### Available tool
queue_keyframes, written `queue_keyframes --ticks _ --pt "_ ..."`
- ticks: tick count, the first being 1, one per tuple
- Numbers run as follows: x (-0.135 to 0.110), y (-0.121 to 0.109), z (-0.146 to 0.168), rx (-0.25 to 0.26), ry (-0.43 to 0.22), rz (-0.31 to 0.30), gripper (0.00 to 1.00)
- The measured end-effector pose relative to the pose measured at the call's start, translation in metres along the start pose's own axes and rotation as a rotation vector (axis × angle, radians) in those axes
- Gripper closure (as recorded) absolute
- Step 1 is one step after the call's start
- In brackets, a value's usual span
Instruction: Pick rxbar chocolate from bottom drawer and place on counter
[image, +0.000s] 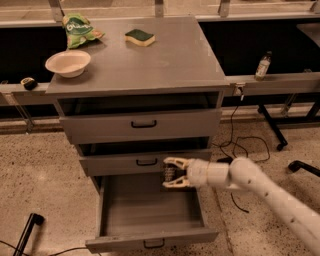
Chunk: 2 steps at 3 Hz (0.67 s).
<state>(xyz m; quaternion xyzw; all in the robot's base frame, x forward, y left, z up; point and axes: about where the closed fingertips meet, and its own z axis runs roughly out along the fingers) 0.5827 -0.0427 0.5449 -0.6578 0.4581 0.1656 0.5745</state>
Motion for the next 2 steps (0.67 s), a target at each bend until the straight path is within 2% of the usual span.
queue_keyframes --ticks 1,2 --pt "-0.076 -0.052 -0.05 -0.092 -0.016 -0.096 1.0" --pt "-0.117 -0.087 -0.078 -0.153 -0.001 -0.161 1.0"
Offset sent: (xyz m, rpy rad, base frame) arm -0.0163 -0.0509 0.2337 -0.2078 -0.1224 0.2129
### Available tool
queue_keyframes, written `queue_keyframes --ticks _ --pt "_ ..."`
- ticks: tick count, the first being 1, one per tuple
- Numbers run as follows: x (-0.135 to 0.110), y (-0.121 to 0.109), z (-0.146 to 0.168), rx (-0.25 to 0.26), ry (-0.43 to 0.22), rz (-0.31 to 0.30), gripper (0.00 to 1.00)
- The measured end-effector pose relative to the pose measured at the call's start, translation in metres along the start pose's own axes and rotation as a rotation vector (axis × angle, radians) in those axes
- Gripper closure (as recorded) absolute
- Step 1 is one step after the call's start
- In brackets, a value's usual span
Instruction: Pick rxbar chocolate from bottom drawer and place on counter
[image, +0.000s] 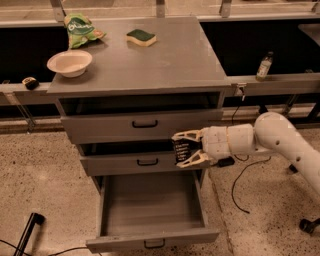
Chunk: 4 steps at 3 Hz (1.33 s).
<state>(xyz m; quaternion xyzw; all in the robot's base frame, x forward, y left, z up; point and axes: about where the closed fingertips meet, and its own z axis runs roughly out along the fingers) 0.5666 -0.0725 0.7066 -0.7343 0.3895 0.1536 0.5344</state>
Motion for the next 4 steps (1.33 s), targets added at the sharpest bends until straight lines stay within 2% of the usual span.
queue_keyframes --ticks 1,2,3,4 --pt "-0.004 0.0 0.001 -0.01 -0.007 -0.005 1.0" --pt "-0.007 -0.005 -0.003 0.026 -0.034 0.021 1.0" --pt "-0.031 -0.039 -0.018 0.016 -0.048 -0.025 1.0" --pt "-0.064 -0.09 -0.042 -0.038 -0.036 -0.111 1.0"
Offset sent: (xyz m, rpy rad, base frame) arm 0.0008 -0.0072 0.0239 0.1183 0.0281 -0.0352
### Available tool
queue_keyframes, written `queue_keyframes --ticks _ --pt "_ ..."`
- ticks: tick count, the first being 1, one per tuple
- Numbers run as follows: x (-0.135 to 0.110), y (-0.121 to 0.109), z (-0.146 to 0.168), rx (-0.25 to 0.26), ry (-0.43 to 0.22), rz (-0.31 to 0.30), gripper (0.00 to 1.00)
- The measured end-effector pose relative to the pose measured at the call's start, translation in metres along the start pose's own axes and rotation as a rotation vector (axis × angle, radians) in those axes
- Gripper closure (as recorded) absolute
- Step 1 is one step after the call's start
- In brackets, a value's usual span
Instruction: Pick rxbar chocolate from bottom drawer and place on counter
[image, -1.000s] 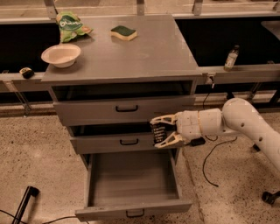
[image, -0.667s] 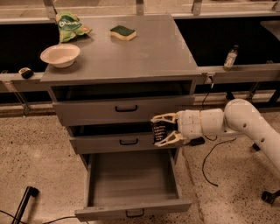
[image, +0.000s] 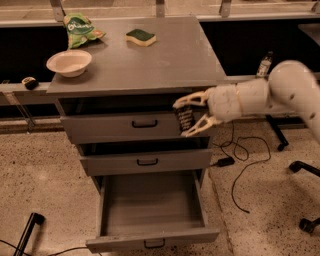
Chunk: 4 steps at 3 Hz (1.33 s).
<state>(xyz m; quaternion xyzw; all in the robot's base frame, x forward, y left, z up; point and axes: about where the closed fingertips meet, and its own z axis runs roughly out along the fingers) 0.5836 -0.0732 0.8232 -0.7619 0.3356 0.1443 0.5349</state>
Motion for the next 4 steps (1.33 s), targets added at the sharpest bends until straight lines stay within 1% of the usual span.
queue_keyframes --ticks 1,2,3,4 --pt "-0.001 -0.05 -0.015 -0.096 0.066 -0.008 1.0" --pt "0.043 -0.08 -0.021 -0.095 0.142 0.154 1.0" --pt "0.08 -0.114 -0.036 0.044 0.17 0.338 1.0" --pt "0.105 -0.17 -0.05 0.246 0.208 0.443 1.0"
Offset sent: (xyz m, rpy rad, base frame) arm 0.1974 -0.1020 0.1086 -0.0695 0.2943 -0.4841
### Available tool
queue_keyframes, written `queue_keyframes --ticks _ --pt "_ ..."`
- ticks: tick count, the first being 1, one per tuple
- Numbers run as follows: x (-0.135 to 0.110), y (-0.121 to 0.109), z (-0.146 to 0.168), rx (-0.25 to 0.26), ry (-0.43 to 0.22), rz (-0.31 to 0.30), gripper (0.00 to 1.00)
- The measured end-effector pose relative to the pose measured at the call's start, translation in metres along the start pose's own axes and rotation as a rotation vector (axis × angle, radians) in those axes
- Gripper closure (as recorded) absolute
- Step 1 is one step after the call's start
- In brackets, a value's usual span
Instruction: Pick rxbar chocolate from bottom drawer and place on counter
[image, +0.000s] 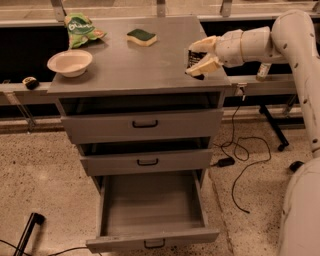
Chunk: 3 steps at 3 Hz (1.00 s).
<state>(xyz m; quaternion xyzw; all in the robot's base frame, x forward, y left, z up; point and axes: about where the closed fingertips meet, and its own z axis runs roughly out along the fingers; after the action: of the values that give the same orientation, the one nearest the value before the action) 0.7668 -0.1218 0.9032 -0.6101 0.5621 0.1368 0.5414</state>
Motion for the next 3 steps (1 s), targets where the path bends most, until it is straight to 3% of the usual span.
queue_keyframes --ticks 1,2,3 --pt "-0.004 -0.036 0.01 0.096 0.056 0.057 1.0" --pt "-0.002 -0.042 0.047 0.087 0.075 0.152 0.83" --pt "-0.013 -0.029 0.097 -0.004 0.001 0.23 0.58"
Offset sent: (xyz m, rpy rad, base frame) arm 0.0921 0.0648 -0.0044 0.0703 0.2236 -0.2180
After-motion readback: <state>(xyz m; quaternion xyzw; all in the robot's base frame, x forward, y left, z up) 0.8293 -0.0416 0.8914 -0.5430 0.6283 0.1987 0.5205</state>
